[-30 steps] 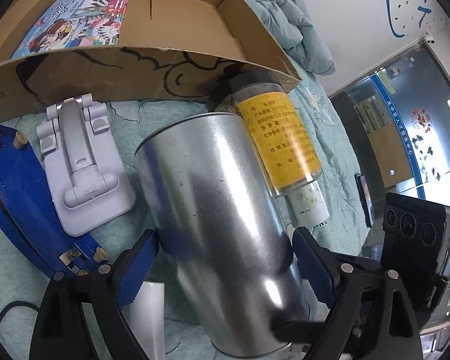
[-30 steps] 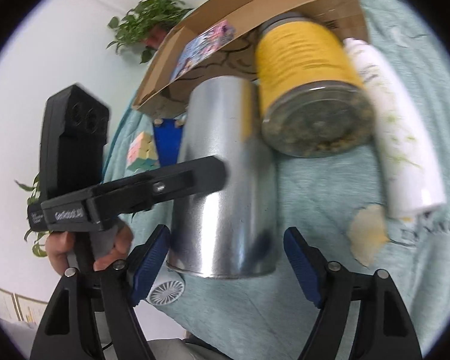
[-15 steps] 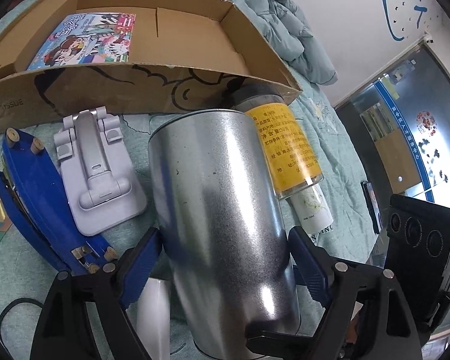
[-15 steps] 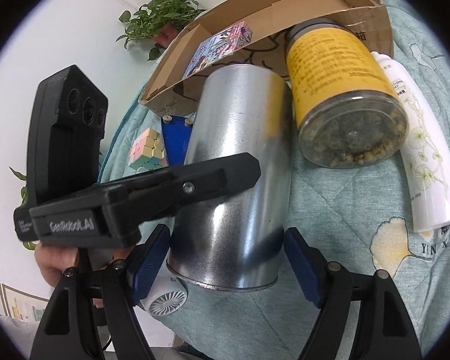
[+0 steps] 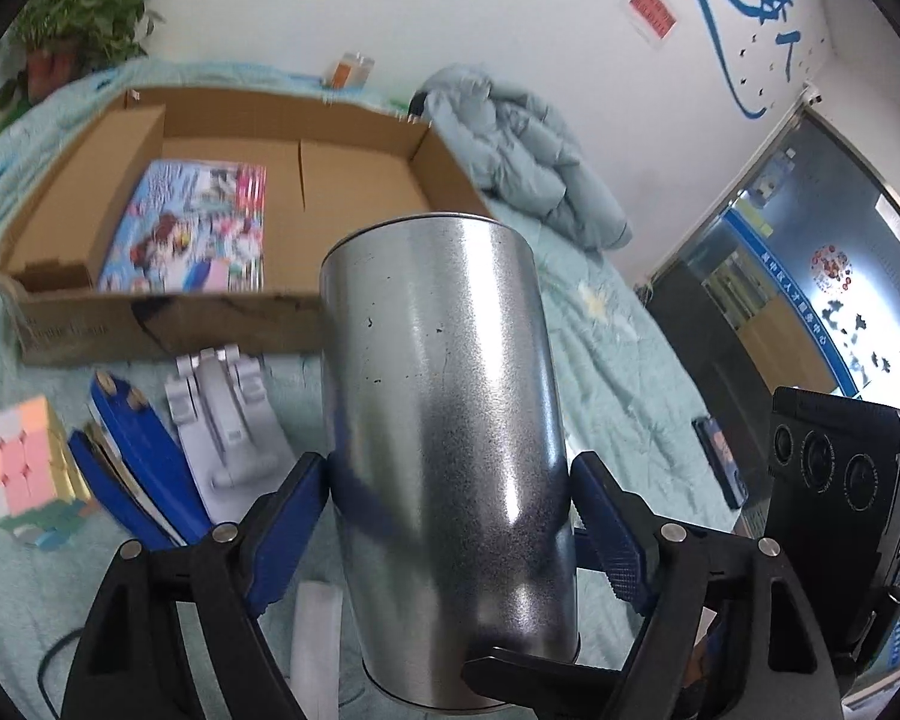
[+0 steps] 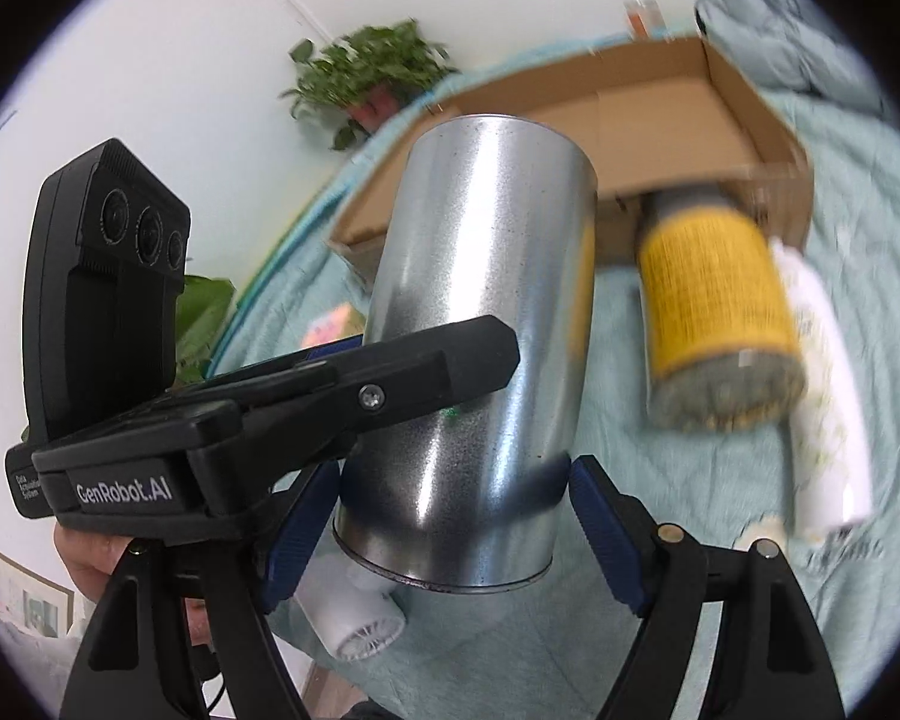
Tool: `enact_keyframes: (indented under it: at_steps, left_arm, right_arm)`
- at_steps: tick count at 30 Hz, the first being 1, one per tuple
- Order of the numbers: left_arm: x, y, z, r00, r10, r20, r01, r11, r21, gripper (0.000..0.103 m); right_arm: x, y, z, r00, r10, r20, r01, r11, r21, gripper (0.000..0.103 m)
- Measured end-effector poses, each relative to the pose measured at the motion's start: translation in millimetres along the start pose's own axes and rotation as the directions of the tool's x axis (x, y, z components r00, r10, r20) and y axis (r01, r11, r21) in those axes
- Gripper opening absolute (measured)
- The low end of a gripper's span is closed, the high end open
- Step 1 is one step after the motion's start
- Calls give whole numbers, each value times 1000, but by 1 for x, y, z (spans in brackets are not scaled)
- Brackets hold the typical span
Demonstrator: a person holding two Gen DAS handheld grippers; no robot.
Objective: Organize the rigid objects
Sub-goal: 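Carry the silver canister into the cardboard box beside the game box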
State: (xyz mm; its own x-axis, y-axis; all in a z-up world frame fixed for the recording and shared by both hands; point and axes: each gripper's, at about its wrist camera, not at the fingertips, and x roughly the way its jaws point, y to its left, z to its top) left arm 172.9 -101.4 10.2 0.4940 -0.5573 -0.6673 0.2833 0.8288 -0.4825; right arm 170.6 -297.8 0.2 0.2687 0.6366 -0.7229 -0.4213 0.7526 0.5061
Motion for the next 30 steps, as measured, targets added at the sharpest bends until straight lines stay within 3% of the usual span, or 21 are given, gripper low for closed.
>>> enact_keyframes:
  at_steps: [6, 15, 21, 30]
  left_arm:
    - [-17, -11, 41, 996, -27, 85, 26, 1000, 15, 79]
    - [-18, -13, 136, 987, -35, 159, 32, 999, 20, 79]
    - [14, 14, 190, 994, -24, 111, 28, 999, -37, 79]
    - [100, 76, 202, 998, -23, -52, 14, 986, -166, 79]
  right_arm:
    - [-15, 11, 38, 996, -43, 73, 50, 994, -102, 79]
    - [-20, 16, 115, 993, -63, 102, 82, 978, -190, 79]
    - [3, 6, 164, 997, -68, 34, 73, 977, -198, 79]
    - [68, -42, 188, 988, -58, -140, 44, 994, -102, 79]
